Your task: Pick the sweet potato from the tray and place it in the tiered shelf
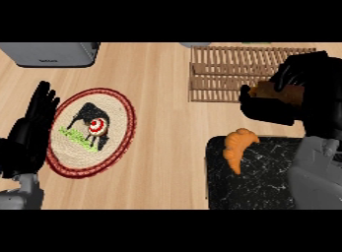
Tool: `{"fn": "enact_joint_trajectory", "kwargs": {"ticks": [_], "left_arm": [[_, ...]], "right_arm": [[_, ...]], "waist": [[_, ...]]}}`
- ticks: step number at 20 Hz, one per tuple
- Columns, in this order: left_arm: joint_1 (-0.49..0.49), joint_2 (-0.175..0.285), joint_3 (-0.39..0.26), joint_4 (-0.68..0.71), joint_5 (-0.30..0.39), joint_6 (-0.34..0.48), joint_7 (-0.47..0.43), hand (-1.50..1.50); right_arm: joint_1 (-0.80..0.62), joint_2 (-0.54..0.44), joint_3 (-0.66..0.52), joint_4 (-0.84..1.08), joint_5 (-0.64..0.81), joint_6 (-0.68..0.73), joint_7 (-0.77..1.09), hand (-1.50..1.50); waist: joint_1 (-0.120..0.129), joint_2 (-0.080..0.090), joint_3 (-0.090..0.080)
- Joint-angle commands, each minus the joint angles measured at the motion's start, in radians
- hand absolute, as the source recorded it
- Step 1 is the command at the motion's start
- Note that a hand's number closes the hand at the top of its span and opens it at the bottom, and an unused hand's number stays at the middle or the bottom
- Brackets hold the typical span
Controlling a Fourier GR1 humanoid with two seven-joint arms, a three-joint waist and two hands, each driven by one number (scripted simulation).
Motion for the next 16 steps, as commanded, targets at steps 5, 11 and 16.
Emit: {"fn": "enact_joint_trajectory", "kwargs": {"ticks": [5,11,16], "left_arm": [[0.055,-0.047,-0.035,-0.029,-0.030,0.002,-0.036,0.00],[0.021,-0.032,0.019,0.046,-0.029,-0.021,-0.061,0.00],[-0.015,-0.031,0.025,0.036,-0.038,-0.028,-0.036,0.00]], "right_arm": [[-0.064,-0.091,-0.185,0.345,-0.068,-0.227,-0.265,1.50],[-0.081,-0.091,-0.206,0.478,-0.094,-0.351,-0.367,1.50],[-0.199,-0.096,-0.229,0.691,-0.108,-0.448,-0.442,1.50]], "waist": [[0.010,0.003,0.000],[0.002,0.001,0.000],[0.004,0.002,0.000]]}}
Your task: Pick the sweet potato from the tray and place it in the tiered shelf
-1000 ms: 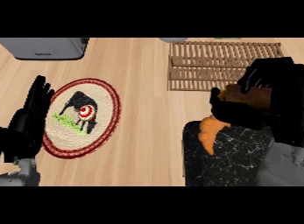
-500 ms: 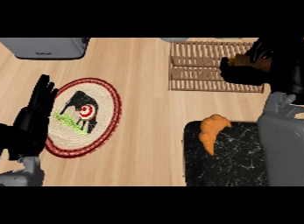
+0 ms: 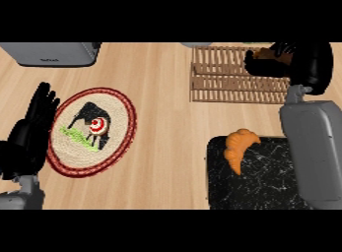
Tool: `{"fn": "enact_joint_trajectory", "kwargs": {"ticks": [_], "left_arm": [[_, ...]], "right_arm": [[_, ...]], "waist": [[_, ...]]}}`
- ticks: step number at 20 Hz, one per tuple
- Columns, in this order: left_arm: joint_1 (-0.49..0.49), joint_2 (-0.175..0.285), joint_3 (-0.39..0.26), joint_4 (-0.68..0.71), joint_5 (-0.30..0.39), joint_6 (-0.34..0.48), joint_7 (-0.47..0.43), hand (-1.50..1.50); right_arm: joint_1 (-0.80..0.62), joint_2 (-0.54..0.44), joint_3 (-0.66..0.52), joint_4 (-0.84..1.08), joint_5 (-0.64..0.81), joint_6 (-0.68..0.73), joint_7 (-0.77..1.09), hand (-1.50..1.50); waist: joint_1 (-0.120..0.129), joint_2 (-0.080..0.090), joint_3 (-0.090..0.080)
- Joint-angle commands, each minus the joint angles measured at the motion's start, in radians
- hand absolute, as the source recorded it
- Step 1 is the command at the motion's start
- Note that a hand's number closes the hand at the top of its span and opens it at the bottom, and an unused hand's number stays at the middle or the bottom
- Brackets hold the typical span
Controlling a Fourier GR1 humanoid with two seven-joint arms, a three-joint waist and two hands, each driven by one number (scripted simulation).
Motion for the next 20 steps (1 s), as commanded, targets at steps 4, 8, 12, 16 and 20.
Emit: {"fn": "enact_joint_trajectory", "kwargs": {"ticks": [4,8,12,16,20], "left_arm": [[0.016,-0.026,-0.029,-0.056,-0.033,0.012,0.032,0.00],[-0.005,-0.002,0.028,-0.009,0.023,-0.027,0.031,0.00],[-0.021,-0.021,0.010,0.017,-0.016,-0.009,0.008,0.00],[-0.003,-0.018,0.019,-0.008,-0.007,-0.025,0.007,0.00],[0.030,-0.050,-0.010,0.003,-0.057,0.004,-0.026,0.00]], "right_arm": [[-0.099,-0.033,-0.065,0.331,-0.025,-0.154,-0.150,1.50],[-0.143,0.009,-0.115,0.402,-0.111,-0.208,-0.163,-1.50],[-0.206,-0.053,-0.164,0.566,-0.192,-0.179,-0.274,-1.50],[-0.267,-0.086,-0.182,0.604,-0.247,-0.150,-0.301,-1.50],[-0.178,-0.056,-0.157,0.465,-0.302,-0.131,-0.353,-1.50]], "waist": [[0.008,0.001,0.000],[0.006,0.002,0.000],[0.008,0.003,0.000],[0.006,0.001,0.000],[-0.007,-0.003,0.000]]}}
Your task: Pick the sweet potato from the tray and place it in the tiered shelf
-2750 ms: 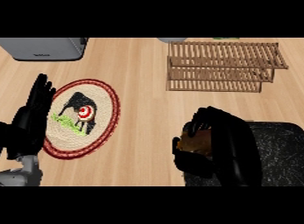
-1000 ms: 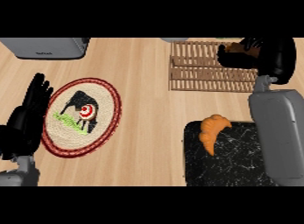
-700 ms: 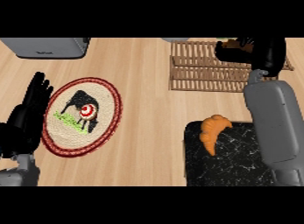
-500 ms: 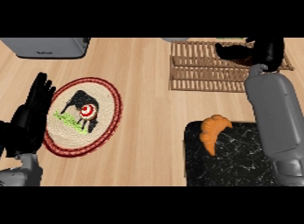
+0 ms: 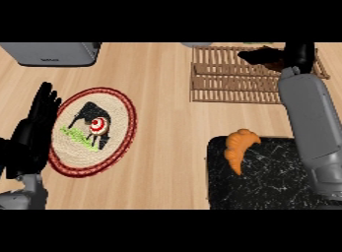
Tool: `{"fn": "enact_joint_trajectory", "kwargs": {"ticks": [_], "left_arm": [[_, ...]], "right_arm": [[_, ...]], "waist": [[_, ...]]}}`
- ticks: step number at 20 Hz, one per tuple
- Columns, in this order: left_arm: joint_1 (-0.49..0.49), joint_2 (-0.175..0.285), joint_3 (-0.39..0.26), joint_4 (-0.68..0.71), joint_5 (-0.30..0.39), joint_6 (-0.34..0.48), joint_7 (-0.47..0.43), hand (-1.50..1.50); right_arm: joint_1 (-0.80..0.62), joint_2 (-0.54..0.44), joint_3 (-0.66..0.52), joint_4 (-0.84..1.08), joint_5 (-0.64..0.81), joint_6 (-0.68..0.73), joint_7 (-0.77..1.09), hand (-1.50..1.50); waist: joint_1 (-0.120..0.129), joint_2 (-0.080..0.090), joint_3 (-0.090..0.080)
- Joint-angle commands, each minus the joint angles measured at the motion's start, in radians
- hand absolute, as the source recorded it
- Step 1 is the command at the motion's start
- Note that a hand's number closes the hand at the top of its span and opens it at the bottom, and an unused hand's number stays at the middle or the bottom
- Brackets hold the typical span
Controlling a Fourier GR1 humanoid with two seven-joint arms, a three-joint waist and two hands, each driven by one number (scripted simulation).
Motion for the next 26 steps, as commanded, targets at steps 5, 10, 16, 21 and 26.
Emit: {"fn": "enact_joint_trajectory", "kwargs": {"ticks": [5,10,16,21,26], "left_arm": [[0.060,0.030,0.036,-0.026,0.021,-0.039,-0.022,0.00],[0.055,-0.030,-0.014,-0.044,-0.022,0.013,0.016,0.00],[0.053,-0.033,-0.002,-0.002,-0.024,0.009,-0.026,0.00],[0.018,0.011,0.050,0.029,0.006,-0.023,-0.024,0.00],[0.040,-0.038,-0.005,-0.015,-0.026,-0.002,-0.019,0.00]], "right_arm": [[-0.021,-0.051,-0.073,-0.167,-0.155,0.044,-0.012,-1.50],[0.095,-0.061,-0.043,-0.372,-0.115,0.006,0.153,-1.50],[0.230,-0.201,-0.164,-0.538,-0.227,0.129,0.260,-1.50],[0.411,-0.290,-0.260,-0.713,-0.374,0.288,0.296,-1.50],[0.569,-0.313,-0.389,-0.767,-0.559,0.385,0.182,-1.50]], "waist": [[-0.012,-0.008,0.000],[-0.023,-0.011,-0.001],[-0.041,-0.011,-0.001],[-0.037,-0.008,-0.001],[-0.022,-0.005,0.000]]}}
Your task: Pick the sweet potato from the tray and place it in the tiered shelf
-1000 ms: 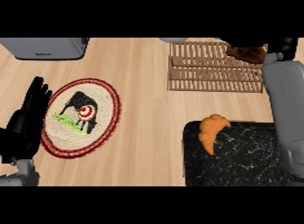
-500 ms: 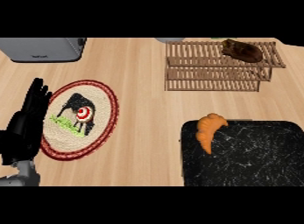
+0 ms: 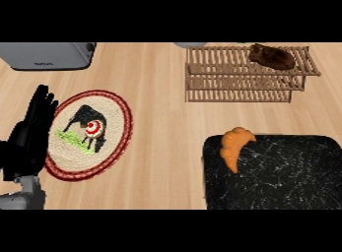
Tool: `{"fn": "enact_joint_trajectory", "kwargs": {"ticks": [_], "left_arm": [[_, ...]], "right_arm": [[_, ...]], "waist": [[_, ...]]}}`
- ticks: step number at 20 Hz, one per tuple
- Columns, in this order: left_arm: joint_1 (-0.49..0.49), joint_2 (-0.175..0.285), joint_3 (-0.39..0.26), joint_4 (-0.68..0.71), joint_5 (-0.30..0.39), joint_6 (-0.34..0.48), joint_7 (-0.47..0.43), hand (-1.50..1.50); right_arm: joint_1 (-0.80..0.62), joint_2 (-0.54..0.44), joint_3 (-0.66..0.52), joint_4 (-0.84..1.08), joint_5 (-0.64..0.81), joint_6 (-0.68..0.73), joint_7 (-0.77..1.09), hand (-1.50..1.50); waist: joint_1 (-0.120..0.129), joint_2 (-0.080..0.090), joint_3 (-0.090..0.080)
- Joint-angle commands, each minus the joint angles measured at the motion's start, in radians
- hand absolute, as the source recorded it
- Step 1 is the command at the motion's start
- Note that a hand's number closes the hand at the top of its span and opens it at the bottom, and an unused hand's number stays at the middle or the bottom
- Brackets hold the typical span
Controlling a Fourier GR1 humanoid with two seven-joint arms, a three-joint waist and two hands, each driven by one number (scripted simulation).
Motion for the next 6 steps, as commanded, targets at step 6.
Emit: {"fn": "enact_joint_trajectory", "kwargs": {"ticks": [6], "left_arm": [[-0.004,-0.009,0.002,-0.011,0.004,-0.012,0.020,0.00]], "right_arm": [[0.238,-0.066,-0.180,-0.136,-0.254,0.187,-0.060,-1.50]], "waist": [[0.009,0.003,0.000]]}}
